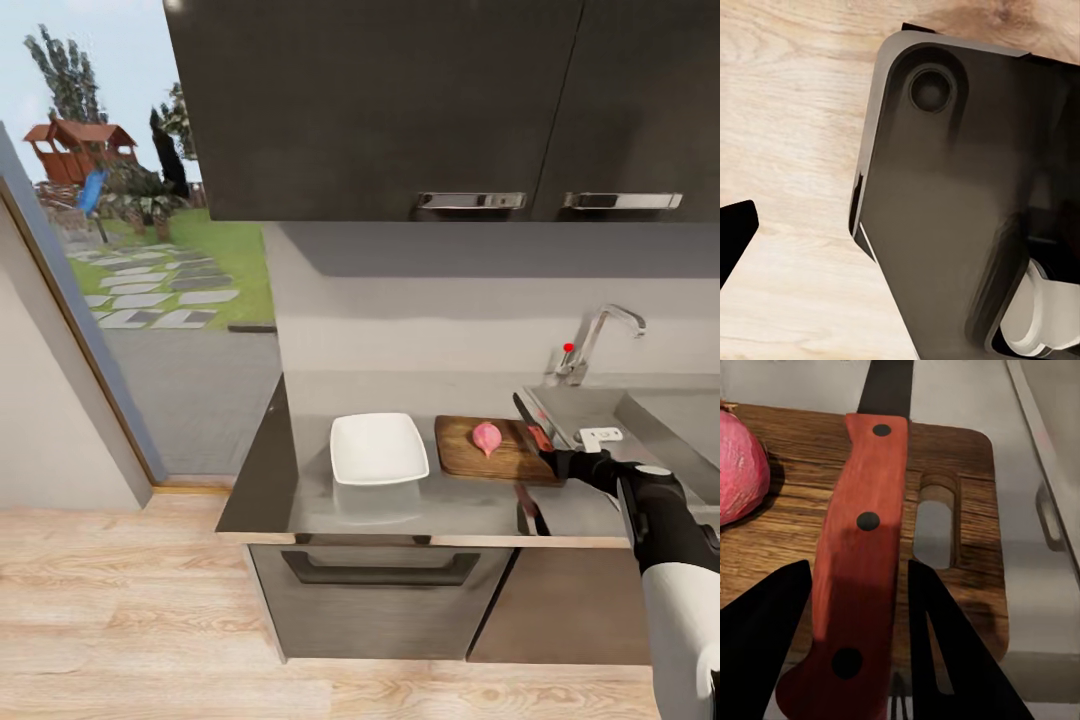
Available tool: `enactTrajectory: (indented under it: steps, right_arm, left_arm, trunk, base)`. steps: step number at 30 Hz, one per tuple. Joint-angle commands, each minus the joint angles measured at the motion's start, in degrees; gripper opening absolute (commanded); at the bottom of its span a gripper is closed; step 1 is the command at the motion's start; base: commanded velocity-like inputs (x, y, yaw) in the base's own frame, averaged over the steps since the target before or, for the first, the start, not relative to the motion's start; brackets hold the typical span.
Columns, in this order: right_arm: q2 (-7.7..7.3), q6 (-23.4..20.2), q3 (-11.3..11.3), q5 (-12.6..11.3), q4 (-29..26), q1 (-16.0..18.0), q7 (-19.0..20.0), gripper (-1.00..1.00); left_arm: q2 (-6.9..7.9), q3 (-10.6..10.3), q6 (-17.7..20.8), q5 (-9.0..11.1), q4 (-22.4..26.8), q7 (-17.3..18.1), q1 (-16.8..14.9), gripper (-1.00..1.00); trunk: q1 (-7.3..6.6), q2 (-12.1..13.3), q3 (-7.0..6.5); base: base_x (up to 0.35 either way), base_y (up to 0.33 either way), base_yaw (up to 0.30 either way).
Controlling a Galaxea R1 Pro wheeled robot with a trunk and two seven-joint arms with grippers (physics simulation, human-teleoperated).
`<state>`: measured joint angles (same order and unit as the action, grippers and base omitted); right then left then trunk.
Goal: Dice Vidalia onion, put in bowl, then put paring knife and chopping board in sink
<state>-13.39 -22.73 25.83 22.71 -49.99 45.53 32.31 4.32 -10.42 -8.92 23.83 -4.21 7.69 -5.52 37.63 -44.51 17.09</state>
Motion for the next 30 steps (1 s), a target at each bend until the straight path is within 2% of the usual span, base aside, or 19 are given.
enactTrajectory:
  steps: [1,8,13,14,15,17,19,24,27,30]
  right_arm:
    - [0.03,0.38,0.19,0.5,0.34,0.05,0.48,-1.0]
    - [0.03,1.12,0.19,0.58,0.81,0.07,0.4,-1.0]
    - [-0.06,4.24,0.03,0.74,0.09,0.05,0.45,-1.0]
    - [-0.07,5.45,-0.32,0.83,-0.18,0.07,0.43,-1.0]
    - [-0.13,7.52,-2.33,1.01,-1.25,0.07,0.36,-1.0]
    - [-0.24,8.54,-5.22,1.21,-2.94,0.08,0.01,-1.0]
    - [-0.39,8.98,-6.78,1.31,-4.41,0.08,-1.16,-1.0]
    - [-0.48,9.27,-7.85,1.4,-9.05,0.05,-4.68,-1.0]
    - [-0.28,9.3,-8.06,2.01,-12.34,0.02,-6.32,-1.0]
    - [1.07,9.89,-8.31,8.34,-14.76,-0.01,-15.91,-1.0]
  left_arm:
    - [-0.01,-0.47,-0.39,0.61,-0.28,0.4,-0.11,1.0]
    - [-0.29,-0.31,-0.56,0.61,-0.07,0.4,-0.11,1.0]
    - [-0.52,-0.01,-0.69,0.7,0.76,0.36,-0.11,1.0]
    - [-0.56,0.01,-0.68,0.73,1.3,0.34,-0.11,1.0]
    - [-0.71,0.04,-0.68,0.76,2.68,0.32,-0.11,1.0]
    - [-1.2,0.05,-0.67,0.77,3.85,0.32,-0.11,1.0]
    - [-1.48,0.05,-0.68,0.78,4.42,0.31,-0.11,1.0]
    - [-1.65,0.05,-1.01,0.78,4.82,0.31,-0.11,1.0]
    - [-1.73,0.05,-2.66,0.78,4.82,0.31,-0.11,1.0]
    - [-2.13,0.05,-5.39,0.85,4.66,0.31,-0.11,1.0]
  trunk:
    - [0.01,-0.06,0.08]
    - [0.01,-0.06,0.08]
    - [0.01,-0.06,0.08]
    - [0.01,-0.06,0.08]
    - [0.01,-0.06,0.08]
    - [0.01,-0.06,0.08]
    - [0.01,-0.06,0.08]
    - [0.01,-0.06,0.08]
    - [0.01,-0.06,0.08]
    - [0.01,-0.06,0.08]
  base:
    - [0.0,0.007,0.0]
    - [0.0,0.001,0.0]
    - [0.0,0.0,0.0]
    - [0.0,0.0,0.0]
    - [0.0,0.0,0.0]
    - [0.0,0.0,0.0]
    - [0.0,0.0,0.0]
    - [0.0,0.0,0.0]
    - [0.0,0.0,0.0]
    - [0.0,0.0,0.0]
